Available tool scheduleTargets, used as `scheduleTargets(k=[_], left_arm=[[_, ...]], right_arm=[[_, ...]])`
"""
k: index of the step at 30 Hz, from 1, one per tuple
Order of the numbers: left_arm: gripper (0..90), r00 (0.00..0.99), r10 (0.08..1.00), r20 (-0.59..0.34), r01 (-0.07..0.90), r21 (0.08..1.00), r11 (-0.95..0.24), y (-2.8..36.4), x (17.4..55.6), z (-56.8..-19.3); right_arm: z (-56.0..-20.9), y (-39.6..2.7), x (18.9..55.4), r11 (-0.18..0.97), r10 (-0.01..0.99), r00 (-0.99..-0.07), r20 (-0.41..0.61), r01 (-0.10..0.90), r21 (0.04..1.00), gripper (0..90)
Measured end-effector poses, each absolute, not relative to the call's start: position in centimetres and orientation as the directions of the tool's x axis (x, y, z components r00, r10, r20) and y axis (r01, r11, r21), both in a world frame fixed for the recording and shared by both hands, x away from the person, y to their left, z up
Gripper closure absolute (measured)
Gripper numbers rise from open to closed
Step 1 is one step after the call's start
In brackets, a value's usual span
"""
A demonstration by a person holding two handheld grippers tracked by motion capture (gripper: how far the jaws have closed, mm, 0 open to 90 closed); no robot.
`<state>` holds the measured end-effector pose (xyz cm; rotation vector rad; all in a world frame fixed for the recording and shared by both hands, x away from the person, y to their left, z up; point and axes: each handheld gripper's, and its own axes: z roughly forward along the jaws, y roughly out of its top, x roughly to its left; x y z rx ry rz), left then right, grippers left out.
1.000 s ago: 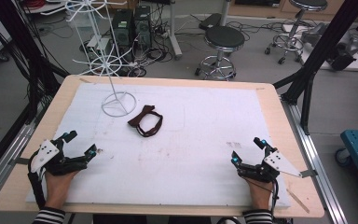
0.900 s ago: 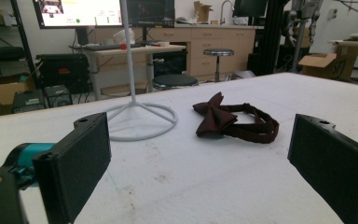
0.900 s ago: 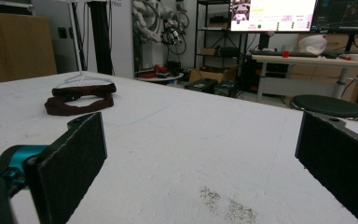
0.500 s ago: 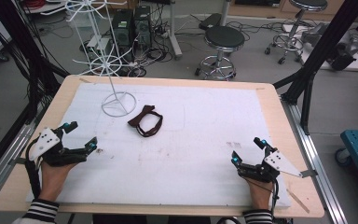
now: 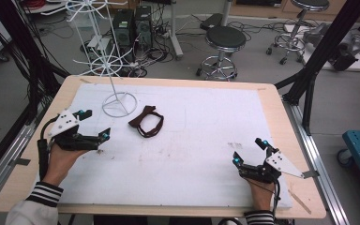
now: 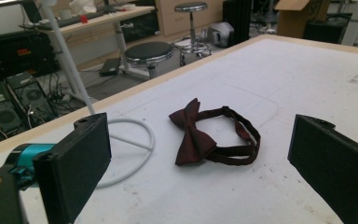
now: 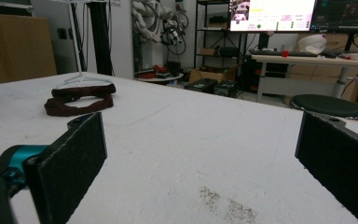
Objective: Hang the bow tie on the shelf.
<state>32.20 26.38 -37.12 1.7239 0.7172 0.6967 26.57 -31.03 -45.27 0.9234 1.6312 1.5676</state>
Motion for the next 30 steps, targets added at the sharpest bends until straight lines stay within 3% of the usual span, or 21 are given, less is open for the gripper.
scheduleTargets(k=[30], left_arm=[[6.3, 0.693, 0.716, 0.088, 0.252, 0.901, -0.354, 21.1, 37.8, -35.1]], right_arm=[[-45.3, -31.0, 26.5, 0.02, 0.86, -0.51, 0.0, 0.035, 0.999, 1.2]])
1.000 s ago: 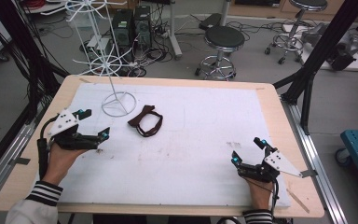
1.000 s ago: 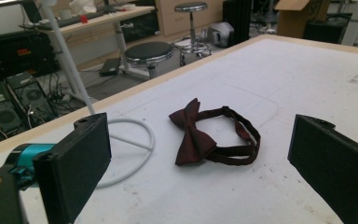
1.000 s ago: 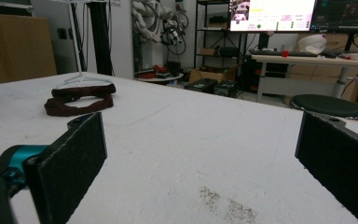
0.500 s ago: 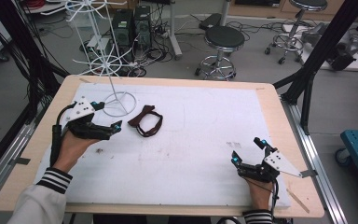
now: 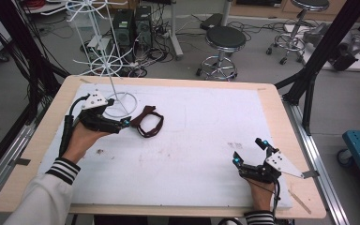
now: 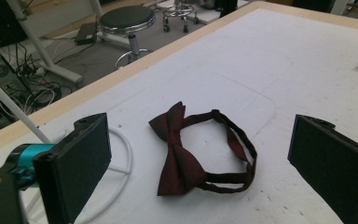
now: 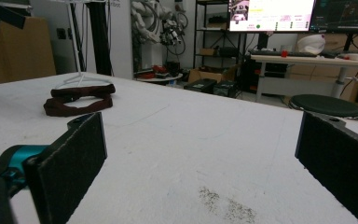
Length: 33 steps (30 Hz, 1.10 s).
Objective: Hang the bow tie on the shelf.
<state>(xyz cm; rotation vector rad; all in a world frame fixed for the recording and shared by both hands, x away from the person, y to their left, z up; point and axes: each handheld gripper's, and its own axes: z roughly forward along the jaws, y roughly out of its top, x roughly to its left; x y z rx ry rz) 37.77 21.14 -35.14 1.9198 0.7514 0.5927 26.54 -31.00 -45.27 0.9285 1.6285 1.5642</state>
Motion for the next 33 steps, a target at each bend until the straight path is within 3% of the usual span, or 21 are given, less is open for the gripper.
scheduleTargets(k=[33], left_arm=[[6.6, 0.687, 0.721, 0.091, 0.415, 0.765, -0.492, 14.7, 44.7, -37.4]], right_arm=[[-45.3, -31.0, 26.5, 0.01, 0.862, -0.508, 0.012, 0.039, 0.999, 1.2]])
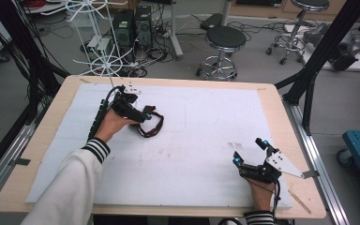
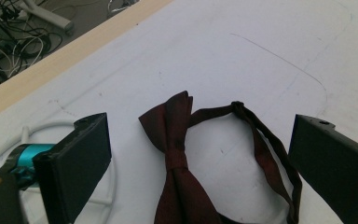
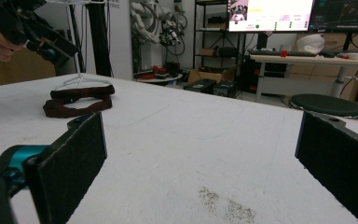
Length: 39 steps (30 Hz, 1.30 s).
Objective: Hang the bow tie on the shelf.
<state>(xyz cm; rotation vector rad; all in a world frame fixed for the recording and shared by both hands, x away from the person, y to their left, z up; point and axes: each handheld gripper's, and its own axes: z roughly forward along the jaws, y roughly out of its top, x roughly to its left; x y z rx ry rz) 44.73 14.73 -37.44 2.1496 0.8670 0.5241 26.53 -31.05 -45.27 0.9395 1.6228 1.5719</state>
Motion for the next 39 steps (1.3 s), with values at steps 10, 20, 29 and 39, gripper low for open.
scheduleTargets(k=[10, 20, 29, 39], left_arm=[[7.6, 0.662, 0.744, 0.09, 0.474, 0.719, -0.509, 14.7, 46.0, -39.3], [10.3, 0.647, 0.758, 0.088, 0.526, 0.667, -0.527, 14.6, 46.9, -40.8], [21.8, 0.643, 0.762, 0.07, 0.557, 0.64, -0.529, 14.4, 47.2, -41.5], [40.5, 0.638, 0.768, 0.059, 0.585, 0.611, -0.533, 14.3, 47.3, -42.0]], right_arm=[[-45.3, -31.1, 26.6, 0.012, 0.861, -0.509, 0.006, 0.031, 0.999, 1.3], [-45.3, -31.1, 26.6, 0.009, 0.861, -0.508, 0.008, 0.031, 0.999, 1.3], [-45.3, -31.1, 26.6, 0.01, 0.862, -0.508, 0.008, 0.033, 0.999, 1.2], [-45.3, -31.1, 26.6, 0.007, 0.861, -0.508, 0.011, 0.033, 0.999, 1.2]])
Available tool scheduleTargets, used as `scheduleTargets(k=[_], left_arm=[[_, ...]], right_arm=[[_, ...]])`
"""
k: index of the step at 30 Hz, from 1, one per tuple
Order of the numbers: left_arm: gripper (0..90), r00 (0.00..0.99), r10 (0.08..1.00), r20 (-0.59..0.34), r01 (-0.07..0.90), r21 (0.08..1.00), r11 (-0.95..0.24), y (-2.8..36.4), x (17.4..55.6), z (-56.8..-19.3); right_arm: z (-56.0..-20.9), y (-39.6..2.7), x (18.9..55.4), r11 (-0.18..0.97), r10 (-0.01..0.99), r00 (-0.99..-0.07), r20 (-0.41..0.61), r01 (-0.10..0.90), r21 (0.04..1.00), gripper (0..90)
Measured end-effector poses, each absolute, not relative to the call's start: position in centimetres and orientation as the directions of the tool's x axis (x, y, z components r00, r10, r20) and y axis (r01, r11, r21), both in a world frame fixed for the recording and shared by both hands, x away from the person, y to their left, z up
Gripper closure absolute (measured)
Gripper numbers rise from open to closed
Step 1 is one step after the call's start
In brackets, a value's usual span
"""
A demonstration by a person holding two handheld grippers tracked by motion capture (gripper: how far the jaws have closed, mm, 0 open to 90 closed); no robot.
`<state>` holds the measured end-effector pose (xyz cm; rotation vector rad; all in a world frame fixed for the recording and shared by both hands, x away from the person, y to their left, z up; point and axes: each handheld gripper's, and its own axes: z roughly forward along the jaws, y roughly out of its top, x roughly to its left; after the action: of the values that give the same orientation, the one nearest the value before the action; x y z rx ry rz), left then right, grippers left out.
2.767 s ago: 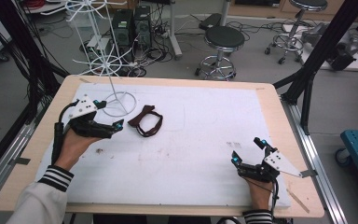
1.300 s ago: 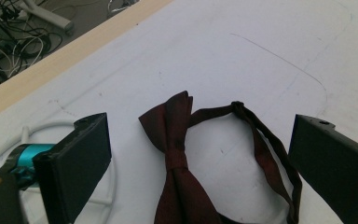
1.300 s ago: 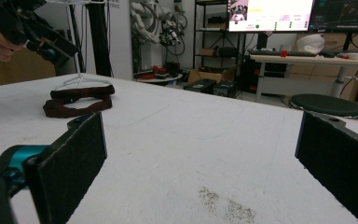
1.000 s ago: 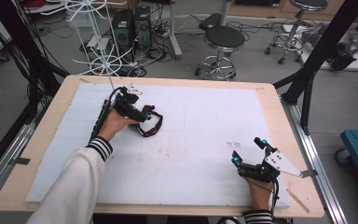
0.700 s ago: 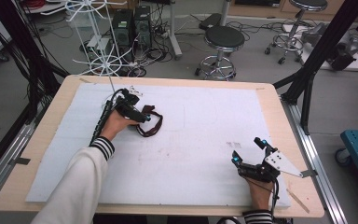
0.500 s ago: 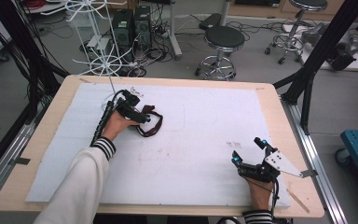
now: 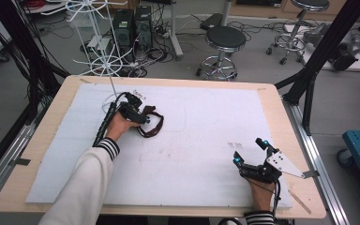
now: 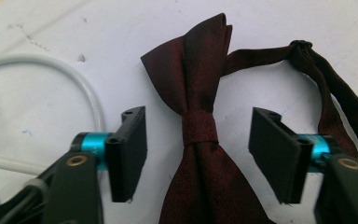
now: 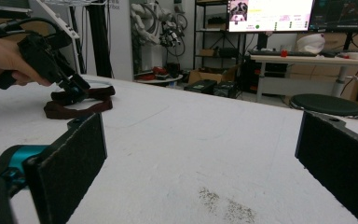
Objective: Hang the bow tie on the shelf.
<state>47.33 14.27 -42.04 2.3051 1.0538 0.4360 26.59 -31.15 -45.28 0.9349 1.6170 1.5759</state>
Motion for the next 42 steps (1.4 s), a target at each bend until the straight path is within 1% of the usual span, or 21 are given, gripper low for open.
scheduleTargets(k=[5, 7, 9, 10, 20, 26, 42], left_arm=[[56.5, 0.635, 0.77, 0.059, 0.592, 0.602, -0.535, 14.1, 47.2, -42.2], [68.0, 0.646, 0.76, 0.077, 0.582, 0.594, -0.555, 13.9, 47.1, -42.2], [73.7, 0.648, 0.757, 0.083, 0.577, 0.595, -0.559, 13.8, 47.0, -42.1], [74.9, 0.649, 0.757, 0.077, 0.58, 0.594, -0.558, 13.7, 46.9, -42.0], [76.7, 0.665, 0.74, 0.101, 0.553, 0.599, -0.579, 13.5, 46.4, -41.5], [76.8, 0.667, 0.737, 0.11, 0.532, 0.623, -0.574, 13.5, 45.7, -41.0], [76.8, 0.671, 0.733, 0.106, 0.467, 0.707, -0.53, 15.4, 42.9, -39.7]], right_arm=[[-45.3, -31.2, 26.6, 0.007, 0.862, -0.507, 0.009, 0.031, 0.999, 1.3], [-45.3, -31.2, 26.6, 0.007, 0.862, -0.507, 0.009, 0.031, 0.999, 1.2], [-45.3, -31.2, 26.6, 0.005, 0.861, -0.508, 0.012, 0.033, 0.999, 1.3], [-45.3, -31.2, 26.6, 0.006, 0.861, -0.508, 0.011, 0.033, 0.999, 1.2], [-45.3, -31.1, 26.6, 0.007, 0.861, -0.508, 0.012, 0.035, 0.999, 1.2], [-45.3, -31.1, 26.6, 0.008, 0.862, -0.508, 0.011, 0.035, 0.999, 1.2], [-45.3, -31.1, 26.5, 0.012, 0.861, -0.508, 0.008, 0.036, 0.999, 1.2]])
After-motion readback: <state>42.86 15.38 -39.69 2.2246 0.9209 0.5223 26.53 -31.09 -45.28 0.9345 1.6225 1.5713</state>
